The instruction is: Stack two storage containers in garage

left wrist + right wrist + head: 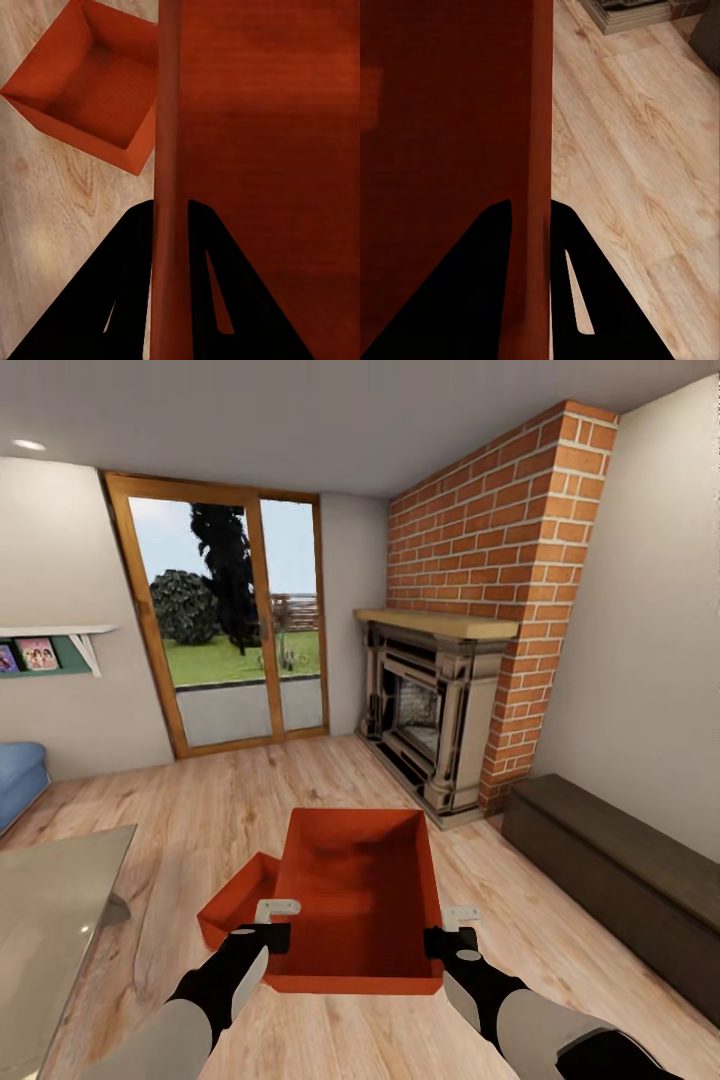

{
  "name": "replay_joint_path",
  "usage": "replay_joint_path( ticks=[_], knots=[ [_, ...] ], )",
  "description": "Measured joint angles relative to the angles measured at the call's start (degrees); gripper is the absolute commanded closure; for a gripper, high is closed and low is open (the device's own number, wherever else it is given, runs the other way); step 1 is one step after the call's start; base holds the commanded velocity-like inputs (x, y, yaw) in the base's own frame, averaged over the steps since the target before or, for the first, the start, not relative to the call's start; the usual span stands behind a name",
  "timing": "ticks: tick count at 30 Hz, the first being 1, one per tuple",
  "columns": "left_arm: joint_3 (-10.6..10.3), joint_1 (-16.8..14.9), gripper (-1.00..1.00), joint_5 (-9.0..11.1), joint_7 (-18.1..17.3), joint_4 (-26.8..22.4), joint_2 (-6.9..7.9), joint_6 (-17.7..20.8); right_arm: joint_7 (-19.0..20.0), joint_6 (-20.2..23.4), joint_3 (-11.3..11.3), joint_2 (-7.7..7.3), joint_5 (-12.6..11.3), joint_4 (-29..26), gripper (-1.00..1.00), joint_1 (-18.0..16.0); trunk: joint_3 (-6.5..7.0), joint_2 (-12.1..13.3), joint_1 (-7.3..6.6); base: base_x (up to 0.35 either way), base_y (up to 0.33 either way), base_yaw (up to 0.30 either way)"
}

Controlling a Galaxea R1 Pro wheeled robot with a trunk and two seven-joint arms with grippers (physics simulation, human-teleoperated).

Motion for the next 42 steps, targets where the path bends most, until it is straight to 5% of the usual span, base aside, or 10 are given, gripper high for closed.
replay_joint_path(
  ticks=[22, 42],
  knots=[
    [0.01, 0.0, 1.0, -0.01, 0.0, -0.02, -0.01, 0.03, 0.0, 0.01, -0.01, 0.0, 0.01, -0.01, 1.0, 0.0, 1.79, 0.01, 0.0, 0.0, 0.0, -0.15],
    [0.1, 0.0, 1.0, -0.23, 0.03, -0.17, -0.07, 0.23, 0.0, 0.01, -0.11, 0.0, 0.03, 0.02, 1.0, 0.0, 3.04, 0.0, 0.0, 0.0, 0.0, -0.009]
  ],
)
